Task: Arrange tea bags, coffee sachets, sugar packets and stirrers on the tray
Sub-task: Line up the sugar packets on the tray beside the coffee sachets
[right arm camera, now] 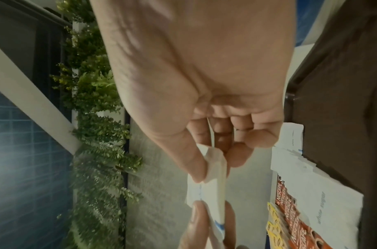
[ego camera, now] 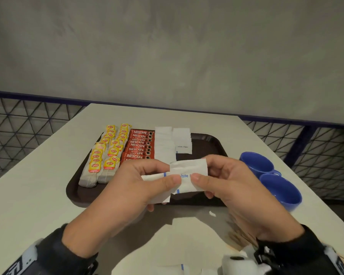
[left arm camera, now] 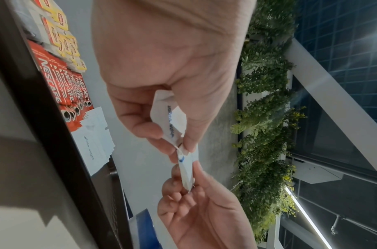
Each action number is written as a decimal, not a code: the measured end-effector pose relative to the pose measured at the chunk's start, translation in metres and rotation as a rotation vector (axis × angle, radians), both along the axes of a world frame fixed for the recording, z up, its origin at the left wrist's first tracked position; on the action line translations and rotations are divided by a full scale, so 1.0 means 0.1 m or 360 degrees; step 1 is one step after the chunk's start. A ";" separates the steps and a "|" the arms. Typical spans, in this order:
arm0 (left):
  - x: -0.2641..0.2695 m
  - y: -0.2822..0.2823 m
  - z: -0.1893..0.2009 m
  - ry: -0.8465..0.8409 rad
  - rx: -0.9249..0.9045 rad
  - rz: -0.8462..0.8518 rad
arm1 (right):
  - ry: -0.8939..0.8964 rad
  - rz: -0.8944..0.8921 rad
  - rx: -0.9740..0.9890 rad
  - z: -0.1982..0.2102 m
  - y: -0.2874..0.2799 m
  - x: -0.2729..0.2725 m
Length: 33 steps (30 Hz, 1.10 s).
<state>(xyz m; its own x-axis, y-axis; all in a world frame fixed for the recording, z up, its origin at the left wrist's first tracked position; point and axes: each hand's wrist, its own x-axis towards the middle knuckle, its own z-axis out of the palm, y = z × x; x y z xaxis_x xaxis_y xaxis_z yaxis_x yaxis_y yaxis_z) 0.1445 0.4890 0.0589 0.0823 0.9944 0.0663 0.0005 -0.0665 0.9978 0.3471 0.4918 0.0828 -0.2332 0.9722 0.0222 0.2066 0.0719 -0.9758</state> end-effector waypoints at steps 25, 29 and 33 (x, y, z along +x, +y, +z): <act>-0.34 0.19 0.06 -0.0241 0.0035 0.0491 | -0.0568 -0.0414 -0.0111 0.48 1.32 0.07; -0.39 0.20 0.08 -0.0280 0.0023 0.0491 | -0.0742 -0.0422 -0.0359 0.10 1.58 0.04; -0.40 0.20 0.09 -0.0277 0.0051 0.0461 | -0.0795 -0.0419 -0.0451 -0.10 1.72 -0.02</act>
<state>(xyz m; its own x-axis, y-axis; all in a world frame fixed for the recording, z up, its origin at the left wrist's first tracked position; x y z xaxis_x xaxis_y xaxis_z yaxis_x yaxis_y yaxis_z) 0.1048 0.5094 0.0674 -0.2190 0.9719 0.0863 -0.1459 -0.1201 0.9820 0.3449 0.6638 0.0731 0.0989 0.9506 -0.2944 0.6179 -0.2905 -0.7306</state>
